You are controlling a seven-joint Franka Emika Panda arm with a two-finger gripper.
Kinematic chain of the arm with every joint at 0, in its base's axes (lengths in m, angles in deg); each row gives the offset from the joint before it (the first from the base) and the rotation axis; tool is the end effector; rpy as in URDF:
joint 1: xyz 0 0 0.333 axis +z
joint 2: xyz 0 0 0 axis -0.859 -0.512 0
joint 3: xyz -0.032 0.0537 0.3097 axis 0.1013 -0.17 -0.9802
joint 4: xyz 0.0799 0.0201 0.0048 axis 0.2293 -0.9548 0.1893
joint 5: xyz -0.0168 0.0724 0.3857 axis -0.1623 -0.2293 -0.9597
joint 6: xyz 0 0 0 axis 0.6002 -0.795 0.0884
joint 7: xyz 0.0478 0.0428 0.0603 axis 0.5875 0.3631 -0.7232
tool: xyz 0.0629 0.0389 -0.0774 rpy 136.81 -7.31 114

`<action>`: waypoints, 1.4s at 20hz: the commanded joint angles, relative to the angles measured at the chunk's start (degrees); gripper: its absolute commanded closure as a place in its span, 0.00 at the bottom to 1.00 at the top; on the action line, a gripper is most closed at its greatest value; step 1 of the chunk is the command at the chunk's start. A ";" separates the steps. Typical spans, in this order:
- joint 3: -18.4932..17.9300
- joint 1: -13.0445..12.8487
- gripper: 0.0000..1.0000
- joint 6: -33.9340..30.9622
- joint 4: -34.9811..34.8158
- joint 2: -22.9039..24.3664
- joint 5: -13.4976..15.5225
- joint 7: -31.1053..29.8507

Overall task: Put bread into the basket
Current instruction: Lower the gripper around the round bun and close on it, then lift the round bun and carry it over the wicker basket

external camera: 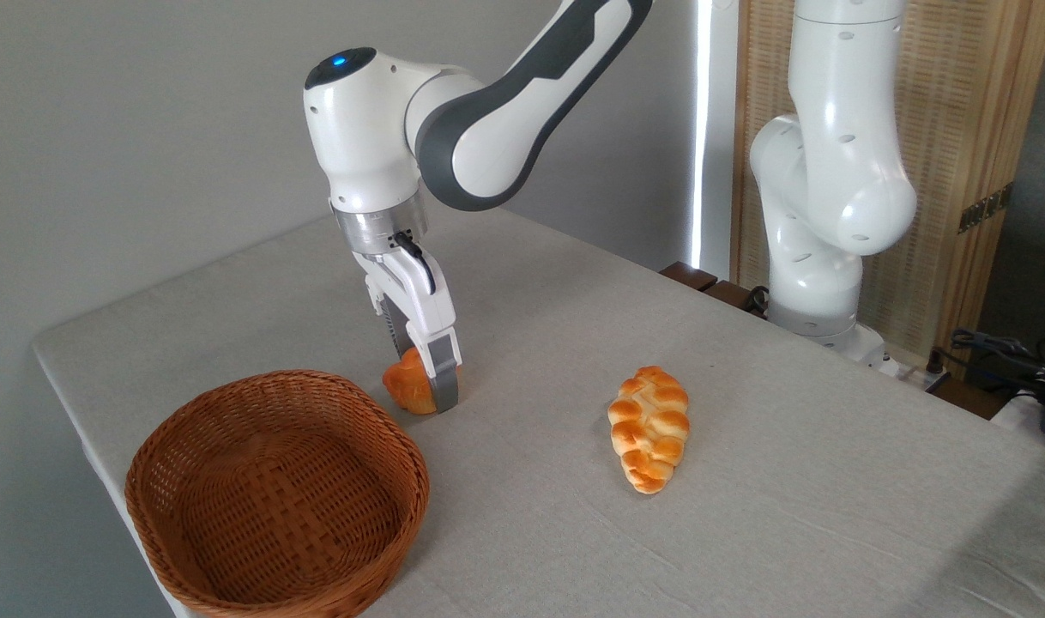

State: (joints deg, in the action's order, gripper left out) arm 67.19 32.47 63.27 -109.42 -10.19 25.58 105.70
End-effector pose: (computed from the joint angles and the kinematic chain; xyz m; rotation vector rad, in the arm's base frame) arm 0.4910 -0.1887 0.3963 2.7776 -1.4067 -0.0371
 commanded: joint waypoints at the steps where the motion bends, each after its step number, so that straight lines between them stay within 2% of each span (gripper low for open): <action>1: -0.23 0.02 0.46 0.98 0.11 0.09 -1.20 0.44; 2: -0.23 0.02 0.55 0.90 0.19 0.09 -1.11 0.44; 3: -0.23 0.11 0.58 0.90 0.19 0.18 -1.11 0.44; 19: -0.75 0.37 0.60 -2.09 1.25 1.59 -1.11 0.61; 24: -0.67 0.28 0.83 -2.09 1.25 1.59 -1.20 0.96; 28: -0.67 0.28 0.83 -2.18 1.25 1.59 -1.11 0.79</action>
State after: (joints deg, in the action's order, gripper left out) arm 66.75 32.71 62.75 -108.70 -9.04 25.01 105.70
